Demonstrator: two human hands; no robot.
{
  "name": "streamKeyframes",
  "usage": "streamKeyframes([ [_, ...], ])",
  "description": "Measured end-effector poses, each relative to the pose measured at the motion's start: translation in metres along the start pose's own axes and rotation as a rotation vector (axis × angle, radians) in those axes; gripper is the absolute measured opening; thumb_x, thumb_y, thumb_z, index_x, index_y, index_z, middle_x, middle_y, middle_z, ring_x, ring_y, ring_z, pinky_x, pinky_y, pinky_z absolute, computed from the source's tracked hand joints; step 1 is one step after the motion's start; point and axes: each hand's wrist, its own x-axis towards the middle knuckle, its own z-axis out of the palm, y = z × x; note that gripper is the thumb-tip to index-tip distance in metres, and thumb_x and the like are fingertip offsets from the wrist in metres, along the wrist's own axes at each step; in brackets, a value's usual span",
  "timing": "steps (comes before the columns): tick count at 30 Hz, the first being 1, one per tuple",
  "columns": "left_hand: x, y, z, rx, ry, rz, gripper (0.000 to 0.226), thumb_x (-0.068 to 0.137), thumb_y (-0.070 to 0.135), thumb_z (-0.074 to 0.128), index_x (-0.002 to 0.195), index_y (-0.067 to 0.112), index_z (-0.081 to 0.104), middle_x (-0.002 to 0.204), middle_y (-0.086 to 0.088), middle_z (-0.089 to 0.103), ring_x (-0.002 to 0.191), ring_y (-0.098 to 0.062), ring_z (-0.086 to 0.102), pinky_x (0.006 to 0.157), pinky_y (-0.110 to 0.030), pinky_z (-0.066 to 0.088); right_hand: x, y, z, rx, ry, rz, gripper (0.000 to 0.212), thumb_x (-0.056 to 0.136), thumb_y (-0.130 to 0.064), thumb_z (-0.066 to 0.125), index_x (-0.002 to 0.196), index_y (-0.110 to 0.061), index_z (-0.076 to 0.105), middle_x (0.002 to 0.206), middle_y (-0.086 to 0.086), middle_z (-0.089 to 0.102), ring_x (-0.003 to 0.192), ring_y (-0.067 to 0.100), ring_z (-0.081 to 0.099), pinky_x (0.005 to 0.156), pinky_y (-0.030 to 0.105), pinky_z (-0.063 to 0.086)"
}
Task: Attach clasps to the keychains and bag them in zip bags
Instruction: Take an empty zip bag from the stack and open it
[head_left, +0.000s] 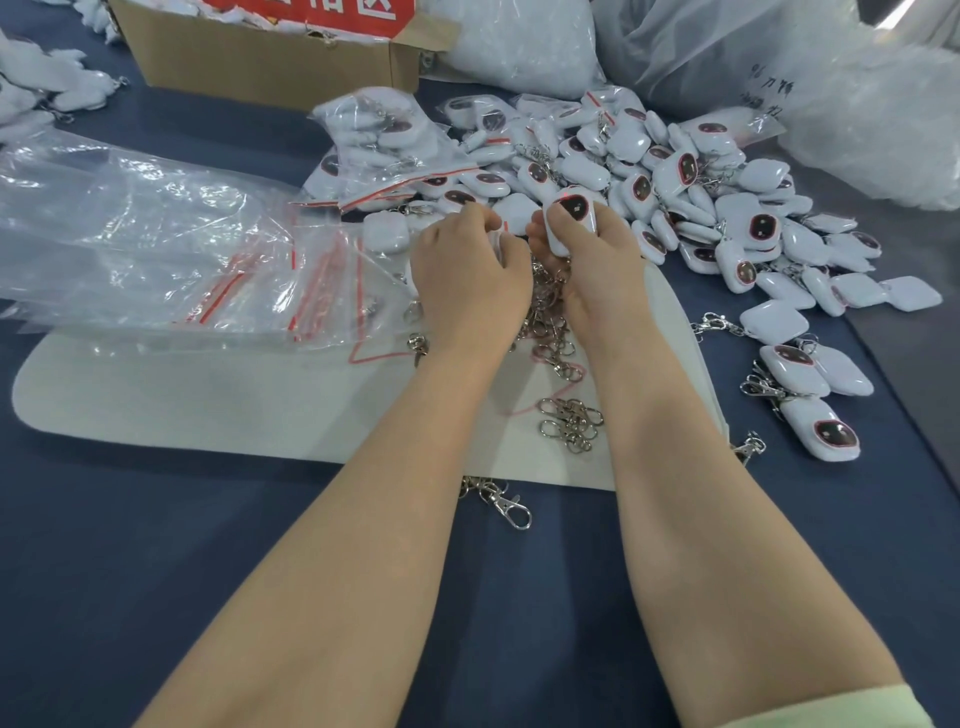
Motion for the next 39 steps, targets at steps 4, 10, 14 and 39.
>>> streamKeyframes([
  [4, -0.001, 0.002, -0.001, 0.016, -0.001, 0.003, 0.023, 0.089, 0.021, 0.050, 0.106, 0.010, 0.061, 0.106, -0.003, 0.066, 0.106, -0.024, 0.054, 0.095, -0.035, 0.037, 0.000, 0.001, -0.001, 0.006, -0.017, -0.012, 0.008, 0.094, 0.000, 0.055, 0.088, -0.006, 0.057, 0.081, 0.009, 0.062, 0.067, 0.011, 0.064, 0.071, 0.022, 0.056],
  [10, -0.001, 0.004, -0.002, 0.022, -0.013, -0.011, 0.024, 0.090, 0.022, 0.050, 0.108, 0.011, 0.061, 0.108, -0.002, 0.065, 0.107, -0.024, 0.053, 0.097, -0.036, 0.036, 0.002, 0.000, 0.001, 0.099, 0.027, 0.036, 0.022, 0.101, -0.007, 0.043, 0.086, -0.003, 0.058, 0.086, 0.012, 0.062, 0.073, 0.018, 0.064, 0.068, 0.023, 0.056],
  [14, -0.001, 0.004, -0.003, 0.019, -0.020, -0.011, 0.024, 0.089, 0.021, 0.050, 0.108, 0.011, 0.061, 0.109, -0.001, 0.065, 0.108, -0.024, 0.053, 0.098, -0.037, 0.036, 0.000, 0.002, 0.002, 0.040, -0.011, 0.015, 0.022, 0.101, -0.006, 0.042, 0.087, -0.005, 0.059, 0.088, 0.011, 0.063, 0.072, 0.015, 0.065, 0.068, 0.022, 0.055],
  [39, 0.003, 0.008, -0.006, -0.131, 0.011, -0.101, 0.033, 0.097, 0.012, 0.035, 0.122, 0.007, 0.056, 0.121, -0.006, 0.061, 0.115, -0.023, 0.052, 0.102, -0.033, 0.034, 0.004, -0.008, 0.008, -0.375, 0.177, -0.120, 0.011, 0.093, -0.017, 0.058, 0.091, -0.022, 0.049, 0.086, -0.006, 0.052, 0.084, 0.014, 0.055, 0.092, 0.043, 0.052],
])
